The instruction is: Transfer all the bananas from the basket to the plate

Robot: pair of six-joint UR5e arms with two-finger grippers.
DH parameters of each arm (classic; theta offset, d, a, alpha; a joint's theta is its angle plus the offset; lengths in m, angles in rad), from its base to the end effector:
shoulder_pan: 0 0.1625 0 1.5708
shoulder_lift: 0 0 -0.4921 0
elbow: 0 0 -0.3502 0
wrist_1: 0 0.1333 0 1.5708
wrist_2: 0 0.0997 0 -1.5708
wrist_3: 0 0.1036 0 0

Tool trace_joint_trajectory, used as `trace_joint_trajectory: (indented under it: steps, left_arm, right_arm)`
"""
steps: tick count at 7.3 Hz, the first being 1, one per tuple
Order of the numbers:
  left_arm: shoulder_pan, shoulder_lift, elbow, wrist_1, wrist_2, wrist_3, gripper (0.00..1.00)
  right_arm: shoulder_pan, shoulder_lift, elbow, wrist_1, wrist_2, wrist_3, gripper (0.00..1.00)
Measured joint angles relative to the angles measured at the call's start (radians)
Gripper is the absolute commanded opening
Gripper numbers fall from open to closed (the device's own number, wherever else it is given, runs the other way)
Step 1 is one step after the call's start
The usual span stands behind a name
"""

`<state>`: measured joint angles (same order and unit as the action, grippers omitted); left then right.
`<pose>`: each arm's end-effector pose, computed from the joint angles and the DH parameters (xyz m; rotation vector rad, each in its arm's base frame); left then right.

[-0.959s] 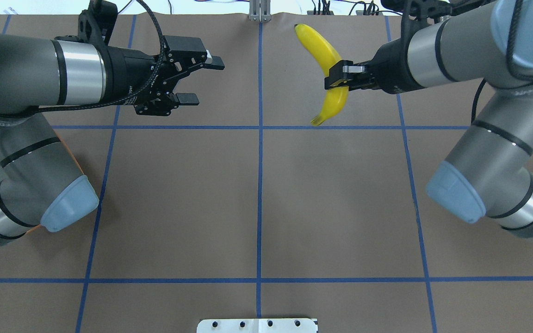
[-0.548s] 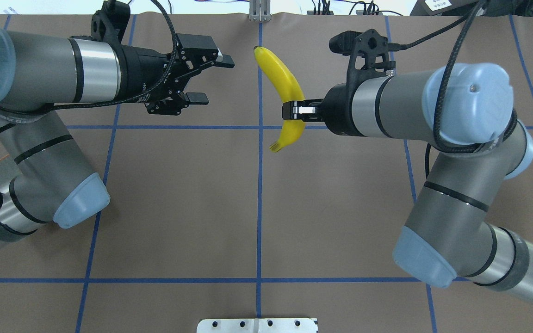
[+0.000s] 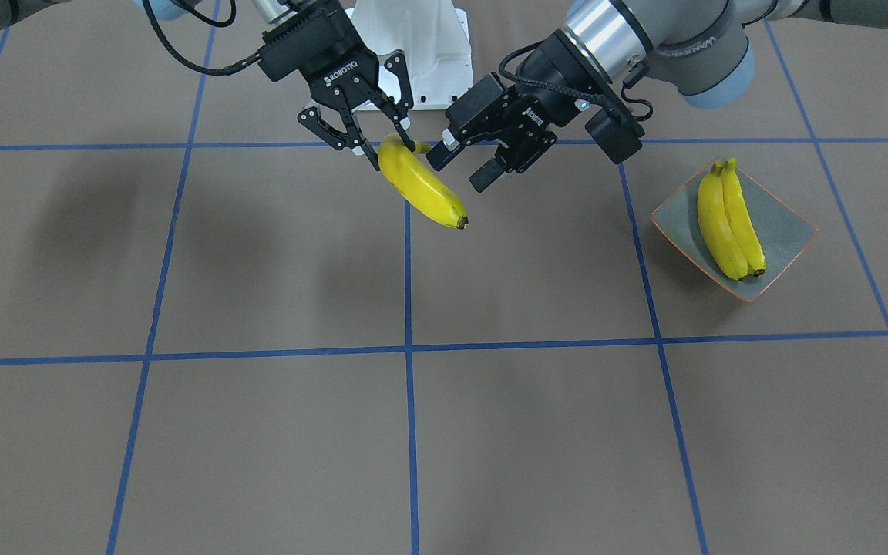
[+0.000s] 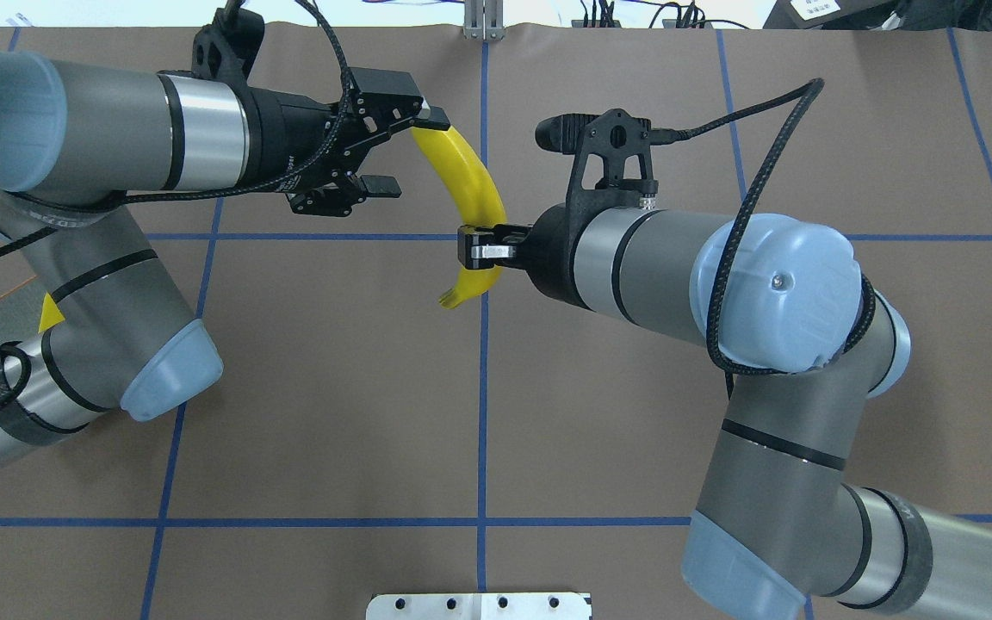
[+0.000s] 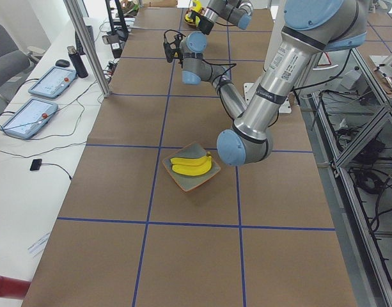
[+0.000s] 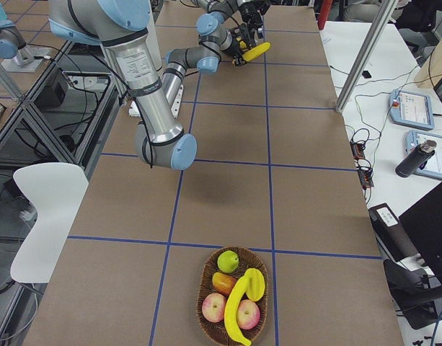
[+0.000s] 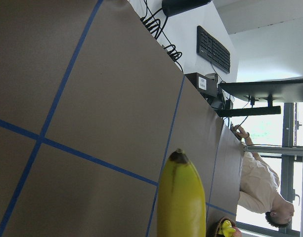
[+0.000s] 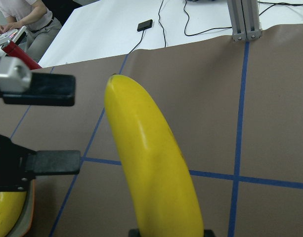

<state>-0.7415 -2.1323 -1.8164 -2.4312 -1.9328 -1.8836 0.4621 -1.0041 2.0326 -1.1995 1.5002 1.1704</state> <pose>0.3706 -0.4704 0.2175 0.0838 1.6831 -0.4962 -0.4419 -0.3772 0.1971 0.6384 -1.2470 0.1007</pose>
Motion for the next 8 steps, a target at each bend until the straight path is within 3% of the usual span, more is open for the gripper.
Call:
trace_joint_trajectory:
  steps: [2, 3, 5, 6, 7, 8]
  left_arm:
    - [0.005, -0.005, 0.009, 0.000, 0.000, 0.000, 0.96]
    - [0.007, -0.006, 0.012, 0.000, 0.002, 0.000, 0.76]
    - [0.017, -0.006, 0.012, -0.005, 0.026, 0.000, 0.00]
    - [0.021, -0.006, 0.011, -0.010, 0.033, 0.001, 0.00]
    - [0.023, -0.006, 0.010, -0.012, 0.036, 0.002, 0.00]
    - [0.023, -0.006, 0.010, -0.013, 0.037, 0.004, 0.00]
  right_arm:
    - [-0.038, 0.014, 0.003, 0.000, -0.056, 0.000, 0.00]
    - [-0.050, 0.018, 0.004, 0.000, -0.075, 0.000, 0.00]
    - [-0.059, 0.023, 0.006, 0.002, -0.087, 0.000, 0.00]
    - [-0.060, 0.025, 0.006, 0.002, -0.089, 0.000, 0.00]
    - [-0.060, 0.026, 0.006, 0.003, -0.090, 0.000, 0.06]
    - [-0.060, 0.026, 0.008, 0.004, -0.088, 0.000, 0.99]
